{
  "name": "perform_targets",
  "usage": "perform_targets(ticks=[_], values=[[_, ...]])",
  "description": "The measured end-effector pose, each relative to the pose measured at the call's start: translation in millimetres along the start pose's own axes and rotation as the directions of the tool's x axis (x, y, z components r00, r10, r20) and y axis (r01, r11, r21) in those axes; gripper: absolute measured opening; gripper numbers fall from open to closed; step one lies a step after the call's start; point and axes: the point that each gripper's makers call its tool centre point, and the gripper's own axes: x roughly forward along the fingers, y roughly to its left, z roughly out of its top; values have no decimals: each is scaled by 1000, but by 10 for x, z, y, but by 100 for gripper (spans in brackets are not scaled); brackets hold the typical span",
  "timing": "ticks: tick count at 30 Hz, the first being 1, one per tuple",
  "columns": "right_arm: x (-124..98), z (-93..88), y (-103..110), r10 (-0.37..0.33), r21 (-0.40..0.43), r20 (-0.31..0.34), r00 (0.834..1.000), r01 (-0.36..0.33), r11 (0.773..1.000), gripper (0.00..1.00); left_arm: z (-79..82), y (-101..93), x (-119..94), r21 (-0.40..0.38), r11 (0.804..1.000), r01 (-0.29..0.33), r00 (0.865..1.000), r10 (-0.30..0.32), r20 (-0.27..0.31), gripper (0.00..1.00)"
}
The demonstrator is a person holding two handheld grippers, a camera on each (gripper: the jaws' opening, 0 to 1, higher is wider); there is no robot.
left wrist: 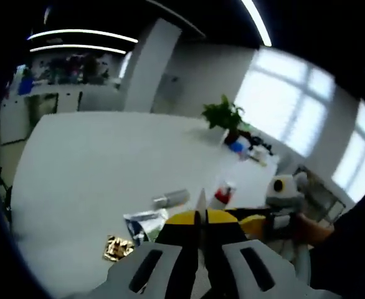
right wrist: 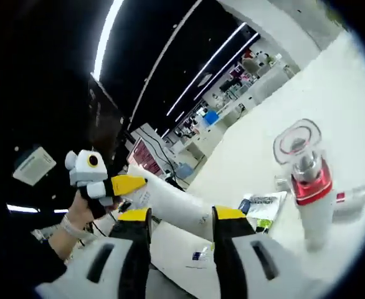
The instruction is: Arrange the skincare products in the storage area until every visible bottle or jar stands upright without overlapping.
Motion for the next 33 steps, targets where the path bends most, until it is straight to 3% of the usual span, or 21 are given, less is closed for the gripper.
perform_targets(ticks=[3, 5, 12, 23, 30, 33], values=[[37, -84, 5, -32, -149, -60, 998, 23, 989, 45, -27, -57, 59, 36, 999, 9, 999, -8, -36, 0], [51, -114, -13, -63, -248, -83, 995, 40, 968, 47, -50, -109, 99, 66, 998, 25, 998, -20, -65, 0], [66, -211, -71, -118, -397, -140, 983, 54, 916, 45, -119, -191, 225, 130, 991, 43, 991, -26, -129, 0], [60, -283, -177, -187, -513, -182, 965, 69, 856, 40, -245, -382, 404, 223, 968, 114, 969, -59, -239, 0], [49, -309, -200, -205, -541, -195, 959, 70, 838, 34, -318, -464, 493, 280, 948, 153, 949, -62, -308, 0], [39, -332, -245, -222, -534, -207, 953, 80, 842, 33, -343, -476, 536, 305, 938, 164, 939, -54, -339, 0]])
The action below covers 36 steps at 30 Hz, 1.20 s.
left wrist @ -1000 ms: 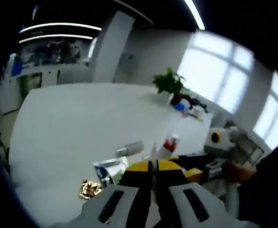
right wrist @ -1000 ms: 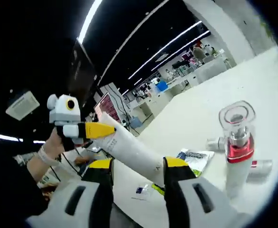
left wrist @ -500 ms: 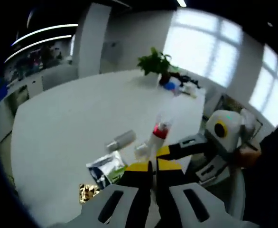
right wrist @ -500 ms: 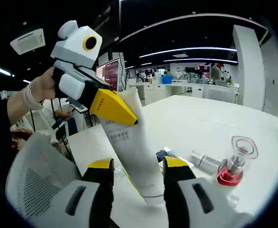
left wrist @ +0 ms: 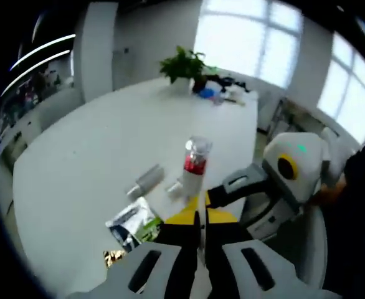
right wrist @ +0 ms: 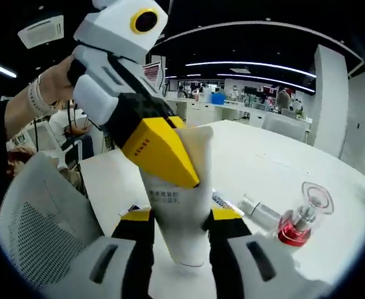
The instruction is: Arrange the skincare products in the storage area until every visible bottle or jar stands upright without overlapping.
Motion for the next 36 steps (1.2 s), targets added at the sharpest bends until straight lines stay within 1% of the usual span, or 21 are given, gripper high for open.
perform_targets(ticks=[4, 9, 13, 17, 21, 24, 28, 31, 33, 36], values=[[-15, -38, -39, -11, 12, -12, 1000, 11, 1000, 32, 14, -34, 59, 41, 999, 9, 999, -8, -38, 0], [-32, -103, -116, -34, 50, -37, 999, 36, 998, 31, 37, -46, 140, 66, 998, 17, 998, -13, -56, 0], [-47, -160, -157, -50, 71, -60, 997, 54, 996, 30, 40, -79, 229, 114, 993, 22, 996, -11, -91, 0], [-73, -170, -220, -67, 114, -57, 996, 73, 991, 30, 91, -78, 285, 148, 989, 29, 994, -12, -112, 0], [-83, -175, -234, -75, 128, -58, 996, 82, 988, 30, 101, -87, 306, 185, 982, 43, 992, -21, -121, 1], [-89, -181, -246, -78, 139, -60, 995, 86, 987, 30, 102, -88, 317, 183, 982, 49, 994, -30, -107, 2], [-89, -182, -242, -79, 142, -60, 995, 87, 986, 30, 97, -90, 299, 184, 980, 78, 996, -69, -58, 4], [-86, -181, -240, -79, 143, -60, 995, 87, 986, 31, 110, -87, 295, 127, 987, 97, 995, -98, 4, 4], [-85, -179, -233, -78, 138, -59, 995, 86, 987, 31, 103, -79, 277, 95, 989, 111, 992, -115, 43, 5], [-81, -175, -223, -78, 132, -60, 995, 85, 988, 31, 108, -63, 243, 21, 992, 126, 987, -127, 103, 5]])
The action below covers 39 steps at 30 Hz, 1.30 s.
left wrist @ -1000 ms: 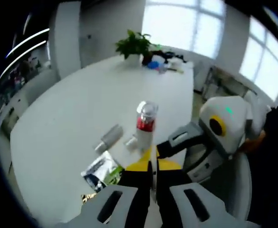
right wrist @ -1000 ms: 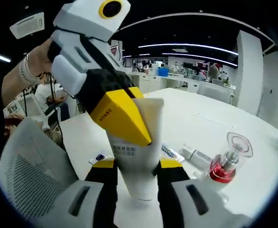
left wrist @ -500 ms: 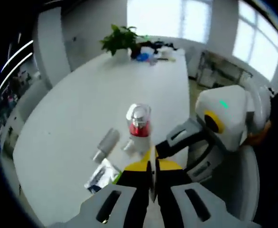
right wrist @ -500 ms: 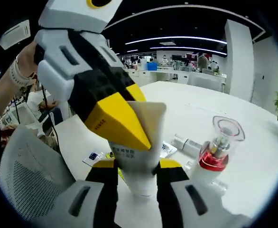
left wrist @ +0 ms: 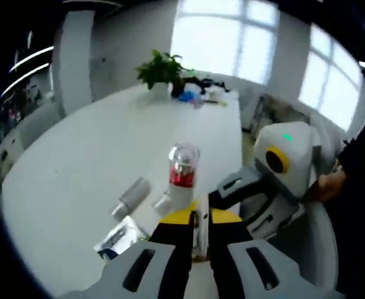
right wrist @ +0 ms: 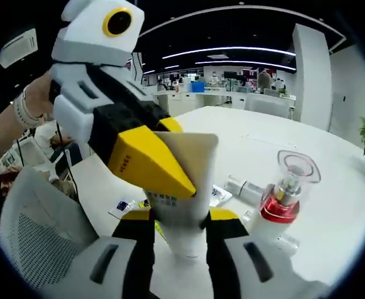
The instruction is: Arrange the skincare products in the storage area until every visible bottle or jar stands upright without overlapping.
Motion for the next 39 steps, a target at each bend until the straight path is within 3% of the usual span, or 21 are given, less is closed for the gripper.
perform_targets(ticks=[13, 22, 32, 39], values=[[5, -4, -5, -4, 8, -1, 1000, 4, 1000, 31, -146, 56, -76, -73, 997, -35, 995, 42, 88, 8], [14, 1, 9, 2, 8, 0, 1000, -2, 1000, 32, -142, 62, -107, -102, 994, -42, 988, 57, 145, 8], [7, -16, 1, -12, -8, -18, 1000, 12, 1000, 33, -154, 46, -60, -93, 995, -41, 985, 55, 161, 9], [-5, -51, 11, -16, -29, -36, 999, 15, 999, 38, -216, 15, 31, -45, 998, -44, 991, 49, 128, 10]])
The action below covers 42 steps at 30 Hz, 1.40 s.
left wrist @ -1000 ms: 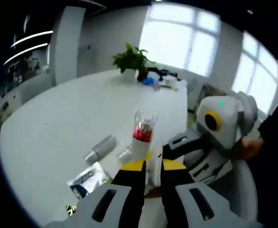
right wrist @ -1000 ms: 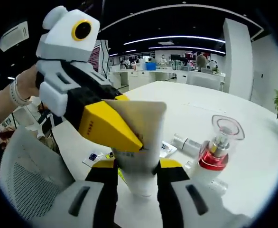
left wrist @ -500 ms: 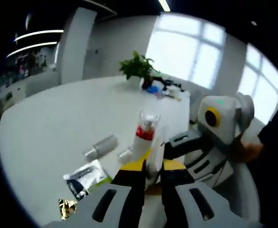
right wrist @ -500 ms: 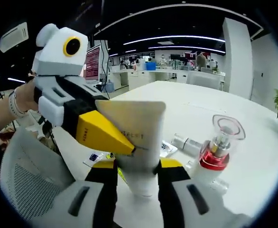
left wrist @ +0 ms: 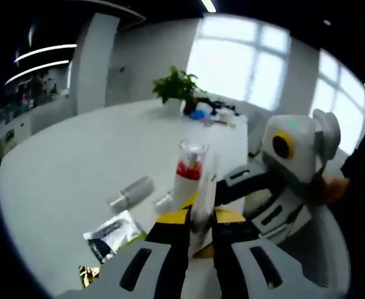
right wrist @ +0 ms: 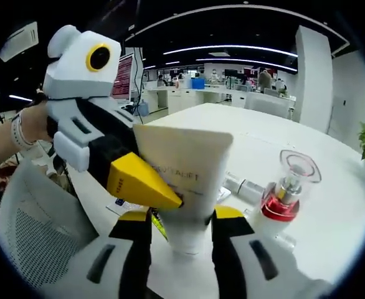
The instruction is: Arrange the skincare products in the storage area until every visible bottle or jar stands upright without overlapping.
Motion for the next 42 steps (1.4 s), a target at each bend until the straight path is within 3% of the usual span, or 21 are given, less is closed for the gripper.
perform_targets(ticks=[7, 13, 24, 28, 35, 38, 39, 40, 41, 42], values=[[-41, -82, -17, 0, 4, -35, 999, 1, 1000, 37, -77, -22, 69, 26, 1000, 2, 1000, -2, -25, 12], [-134, -183, -1, 0, -23, -75, 997, -2, 1000, 38, -93, 18, 72, 27, 1000, -5, 1000, 5, -11, 12], [-365, -306, -180, -35, 10, -96, 995, 37, 999, 37, -184, 14, 133, 65, 998, -1, 1000, 2, -12, 14], [-417, -304, -286, -61, 25, -92, 994, 64, 998, 37, -305, 25, 200, 102, 995, 1, 998, 5, -60, 15], [-447, -317, -371, -85, 38, -95, 992, 89, 995, 37, -423, 79, 237, 104, 995, -5, 996, 14, -91, 16], [-449, -327, -397, -95, 37, -100, 990, 99, 994, 38, -570, 115, 245, 132, 991, -12, 987, 33, -155, 16], [-450, -332, -405, -98, 35, -103, 990, 102, 994, 38, -770, 169, 237, 200, 980, -16, 965, 68, -254, 15], [-451, -336, -419, -105, 37, -105, 989, 109, 993, 39, -865, 191, 240, 236, 972, -16, 953, 86, -292, 12], [-452, -342, -432, -109, 37, -107, 988, 113, 993, 40, -971, 207, 237, 254, 967, -15, 942, 99, -322, 3], [-455, -348, -441, -109, 38, -109, 988, 113, 993, 40, -973, 213, 250, 242, 970, -22, 950, 95, -297, 0]])
